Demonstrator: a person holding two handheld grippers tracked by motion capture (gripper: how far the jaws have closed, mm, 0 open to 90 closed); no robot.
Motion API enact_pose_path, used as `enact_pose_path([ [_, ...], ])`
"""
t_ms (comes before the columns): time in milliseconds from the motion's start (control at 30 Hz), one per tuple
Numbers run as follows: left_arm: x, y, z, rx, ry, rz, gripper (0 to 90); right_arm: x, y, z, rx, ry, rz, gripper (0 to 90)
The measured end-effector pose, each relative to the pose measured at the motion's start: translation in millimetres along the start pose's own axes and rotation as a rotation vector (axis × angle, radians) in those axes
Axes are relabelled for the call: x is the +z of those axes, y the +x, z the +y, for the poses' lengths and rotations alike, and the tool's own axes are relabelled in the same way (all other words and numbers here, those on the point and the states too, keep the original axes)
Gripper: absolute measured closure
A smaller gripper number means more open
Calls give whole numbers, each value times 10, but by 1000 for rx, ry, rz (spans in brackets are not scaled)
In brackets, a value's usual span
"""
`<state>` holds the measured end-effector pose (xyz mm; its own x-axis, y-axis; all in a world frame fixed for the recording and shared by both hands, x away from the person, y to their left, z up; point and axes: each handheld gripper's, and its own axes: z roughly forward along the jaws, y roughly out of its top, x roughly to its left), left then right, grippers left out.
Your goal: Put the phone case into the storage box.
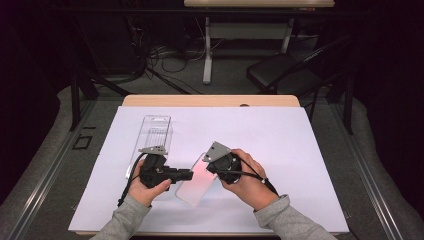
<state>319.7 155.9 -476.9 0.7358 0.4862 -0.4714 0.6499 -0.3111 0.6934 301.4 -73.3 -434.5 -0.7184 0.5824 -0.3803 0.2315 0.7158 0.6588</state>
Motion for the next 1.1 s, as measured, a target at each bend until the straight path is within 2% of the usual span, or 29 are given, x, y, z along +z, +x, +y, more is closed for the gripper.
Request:
enact_pose_path([
  [1100, -17, 11, 1, -8, 7, 4, 820, 30, 0, -5, 10, -4, 14, 874],
])
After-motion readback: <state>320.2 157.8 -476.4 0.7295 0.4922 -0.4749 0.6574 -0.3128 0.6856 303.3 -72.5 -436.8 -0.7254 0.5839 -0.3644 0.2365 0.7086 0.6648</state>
